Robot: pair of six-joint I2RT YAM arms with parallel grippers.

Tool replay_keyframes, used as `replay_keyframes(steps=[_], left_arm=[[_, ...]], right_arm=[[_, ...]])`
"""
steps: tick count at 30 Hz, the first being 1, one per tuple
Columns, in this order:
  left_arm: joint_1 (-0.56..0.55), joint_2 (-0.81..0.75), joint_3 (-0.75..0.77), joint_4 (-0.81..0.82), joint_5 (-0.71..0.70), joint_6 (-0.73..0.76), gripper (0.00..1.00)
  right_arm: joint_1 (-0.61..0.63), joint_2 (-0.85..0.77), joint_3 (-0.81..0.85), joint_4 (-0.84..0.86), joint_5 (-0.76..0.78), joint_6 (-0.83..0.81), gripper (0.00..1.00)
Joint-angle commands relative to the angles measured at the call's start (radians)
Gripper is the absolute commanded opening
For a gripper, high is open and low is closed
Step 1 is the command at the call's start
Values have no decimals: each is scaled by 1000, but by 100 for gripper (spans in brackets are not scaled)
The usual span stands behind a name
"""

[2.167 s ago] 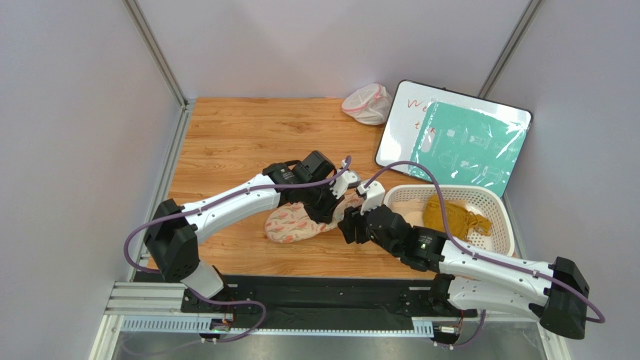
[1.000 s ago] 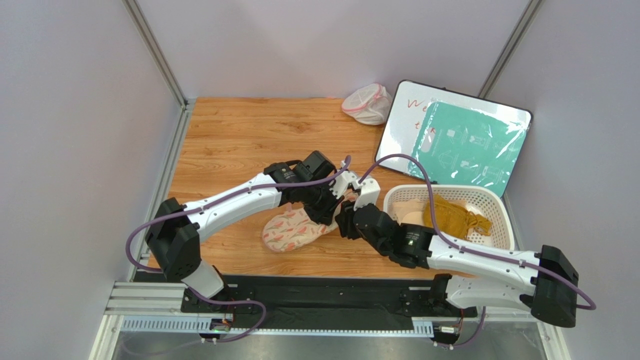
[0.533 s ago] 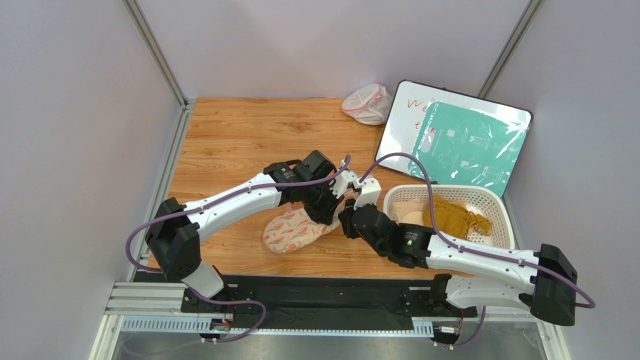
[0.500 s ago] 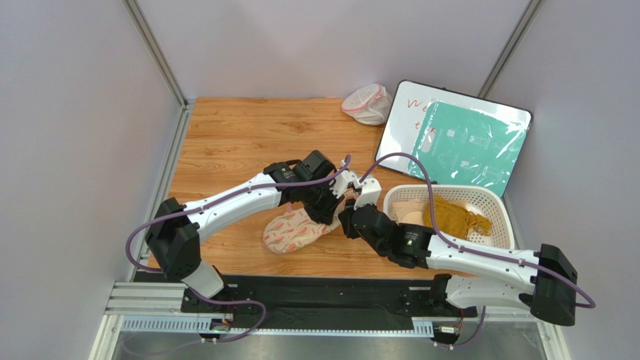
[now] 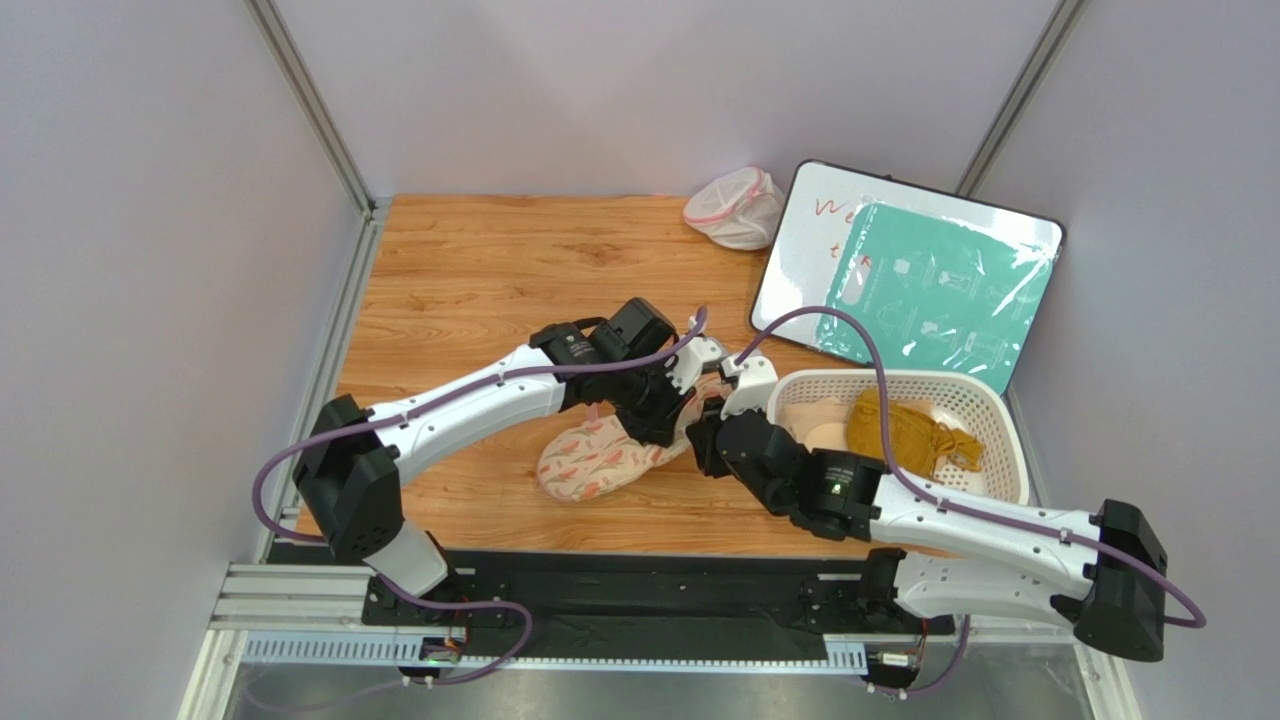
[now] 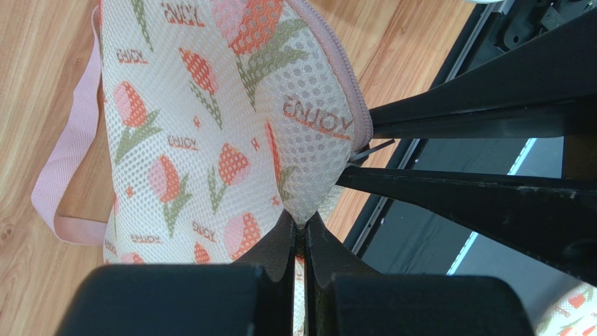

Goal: Unzip the laundry bag and remove the bra
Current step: Unzip the laundry bag at the center of the board.

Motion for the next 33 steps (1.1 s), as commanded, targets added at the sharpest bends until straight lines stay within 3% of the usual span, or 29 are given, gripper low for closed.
replay_keyframes(steps=[1, 9, 12, 20, 33], left_arm=[[2, 9, 28, -38, -5, 5, 0], [1, 15, 27, -47, 3, 15, 0], [1, 20, 31, -63, -20, 19, 0], [1, 27, 37, -89, -62, 56, 0], [-19, 18, 31, -89, -46, 85, 0]], right_arm=[[-6, -44, -10, -9, 63, -17, 20], [-15, -54, -24, -3, 49, -26, 6], [-18, -58, -29, -19, 58, -23, 6], [-58, -110, -41, -74, 63, -49, 10], [-81, -162, -70, -25, -55, -124, 24]])
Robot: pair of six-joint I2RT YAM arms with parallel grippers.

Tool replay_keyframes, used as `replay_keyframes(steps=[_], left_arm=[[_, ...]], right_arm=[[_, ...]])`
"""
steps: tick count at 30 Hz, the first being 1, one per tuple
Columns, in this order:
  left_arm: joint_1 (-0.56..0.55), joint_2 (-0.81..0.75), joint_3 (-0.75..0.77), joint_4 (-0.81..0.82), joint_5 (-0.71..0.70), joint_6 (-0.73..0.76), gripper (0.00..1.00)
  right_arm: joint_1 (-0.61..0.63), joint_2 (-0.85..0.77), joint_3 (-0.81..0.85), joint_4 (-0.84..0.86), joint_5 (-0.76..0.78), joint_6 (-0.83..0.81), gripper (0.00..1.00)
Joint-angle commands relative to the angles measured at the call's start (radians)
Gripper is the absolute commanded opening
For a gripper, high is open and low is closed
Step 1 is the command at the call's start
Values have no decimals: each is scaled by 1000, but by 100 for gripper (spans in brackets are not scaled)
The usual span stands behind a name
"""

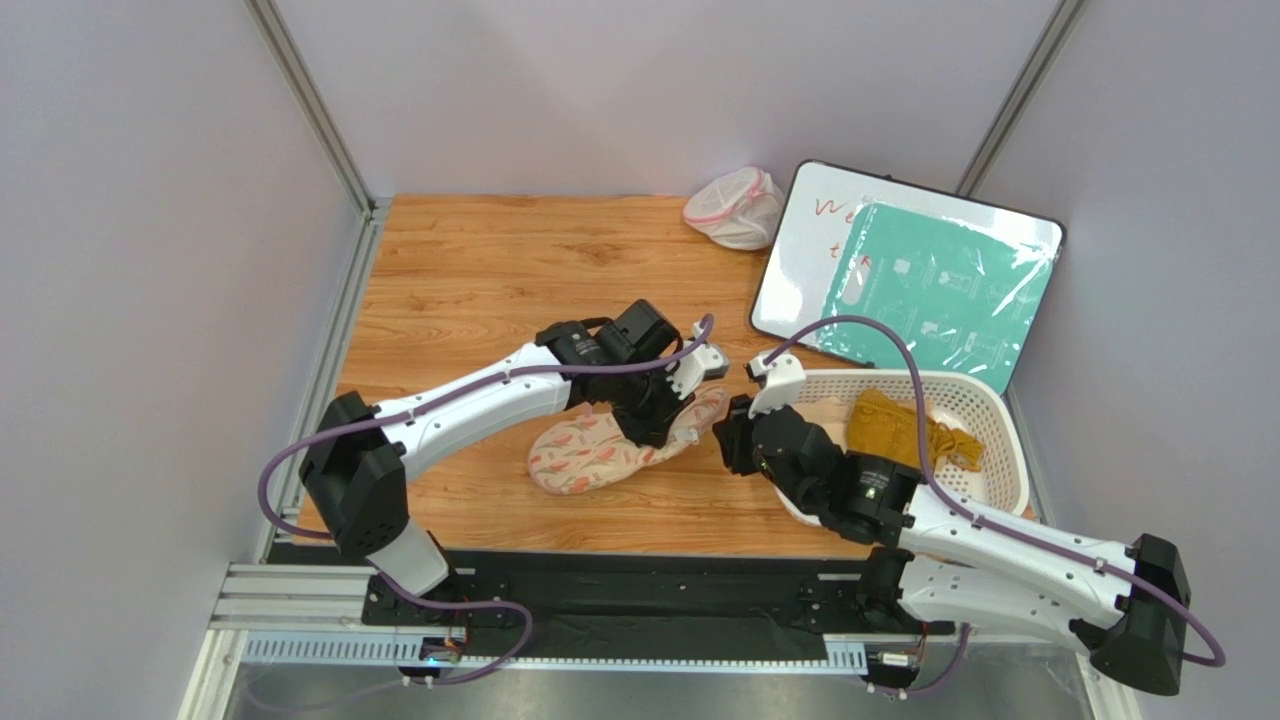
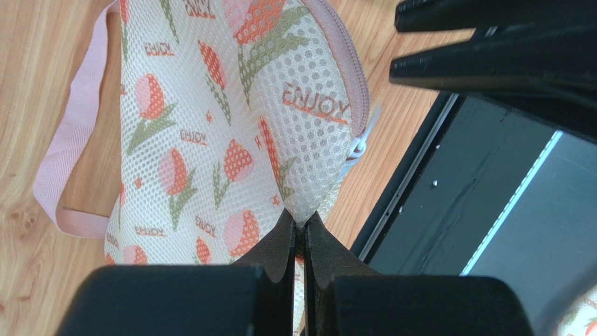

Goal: Unzip the laundry bag and remove the bra
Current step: Unzip the laundry bag at the center of the board.

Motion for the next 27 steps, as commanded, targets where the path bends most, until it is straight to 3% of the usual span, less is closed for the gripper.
replay_keyframes(steps=[1, 4, 7, 12, 27], left_arm=[[-10, -4, 8, -39, -15, 27, 0], [-10, -4, 8, -41, -18, 27, 0], [-13, -2, 8, -41, -27, 29, 0], [-11, -2, 9, -45, -27, 30, 0], [-19, -4, 8, -47, -22, 35, 0]], right_arm=[[-4, -14, -8, 26, -1, -47, 24], [-4, -8, -14, 55, -40, -60, 26], [-4, -11, -28, 98, -115, -83, 38], [-4, 0, -34, 150, -239, -107, 46], [-4, 88, -25, 207, -251, -125, 44]])
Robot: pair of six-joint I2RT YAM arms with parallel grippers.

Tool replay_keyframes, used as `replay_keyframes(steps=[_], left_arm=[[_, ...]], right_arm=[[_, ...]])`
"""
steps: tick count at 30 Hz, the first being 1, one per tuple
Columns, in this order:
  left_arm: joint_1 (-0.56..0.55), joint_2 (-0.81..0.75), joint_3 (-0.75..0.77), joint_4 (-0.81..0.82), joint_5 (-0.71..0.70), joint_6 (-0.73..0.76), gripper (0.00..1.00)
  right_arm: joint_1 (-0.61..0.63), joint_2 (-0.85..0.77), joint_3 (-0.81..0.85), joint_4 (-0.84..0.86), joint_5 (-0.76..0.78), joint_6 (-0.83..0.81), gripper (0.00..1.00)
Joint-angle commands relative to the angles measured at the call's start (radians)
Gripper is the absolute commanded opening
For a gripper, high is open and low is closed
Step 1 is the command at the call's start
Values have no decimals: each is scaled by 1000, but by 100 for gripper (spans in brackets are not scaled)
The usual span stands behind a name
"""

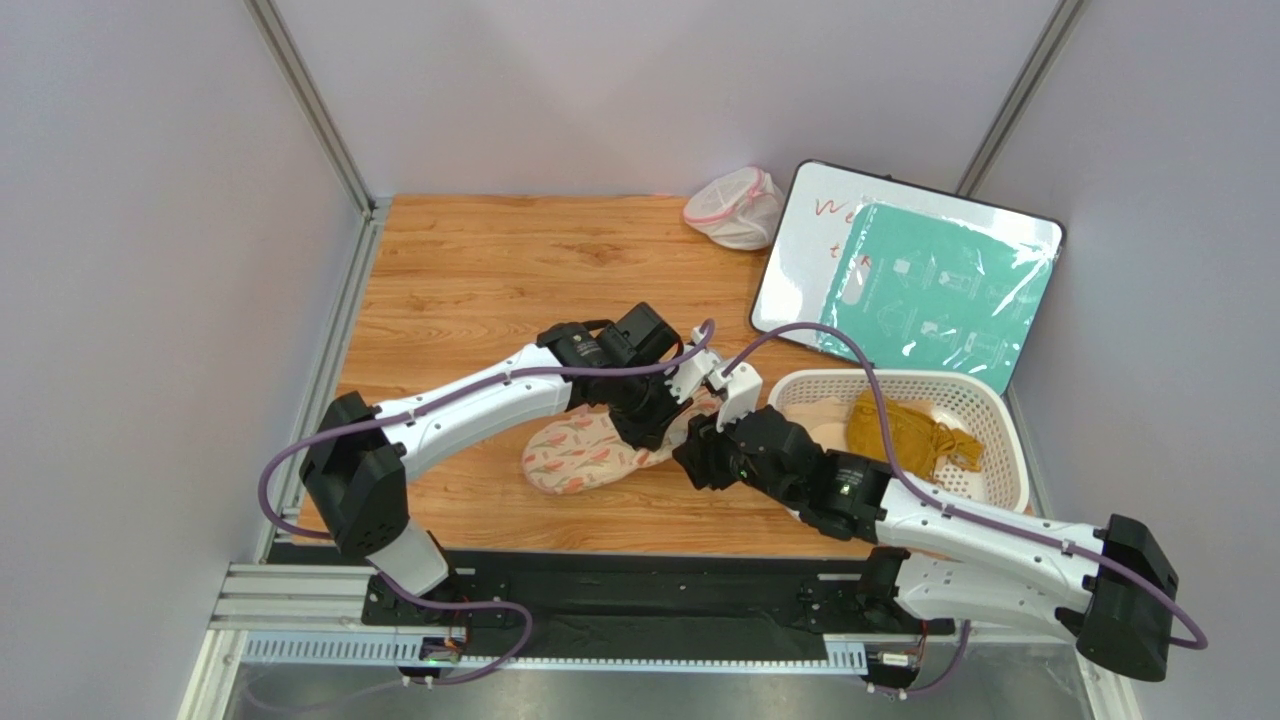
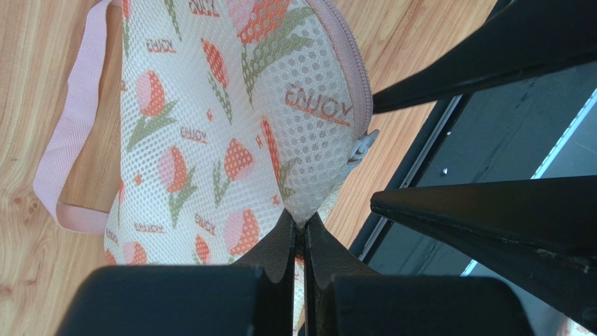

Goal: Unzip the laundry bag and remove the bra
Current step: Unzip the laundry bag at the center of the board.

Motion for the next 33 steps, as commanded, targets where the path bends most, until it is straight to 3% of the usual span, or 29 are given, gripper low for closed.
replay_keyframes(steps=[1, 11, 20, 22, 33], left_arm=[[-11, -2, 9, -4, 6, 18, 0], [-17, -6, 8, -8, 3, 18, 0], [-17, -6, 9, -12, -17, 25, 0], [-17, -5, 11, -18, -35, 28, 0], [-17, -8, 11, -29, -97, 37, 0]], right_arm=[[-3, -14, 10, 59, 10, -24, 43], [-1, -13, 7, 54, 39, -27, 34], [-1, -22, 13, 36, 79, -28, 10], [-3, -16, 24, 12, 92, -28, 0], [-84, -106, -7, -61, 97, -18, 0]])
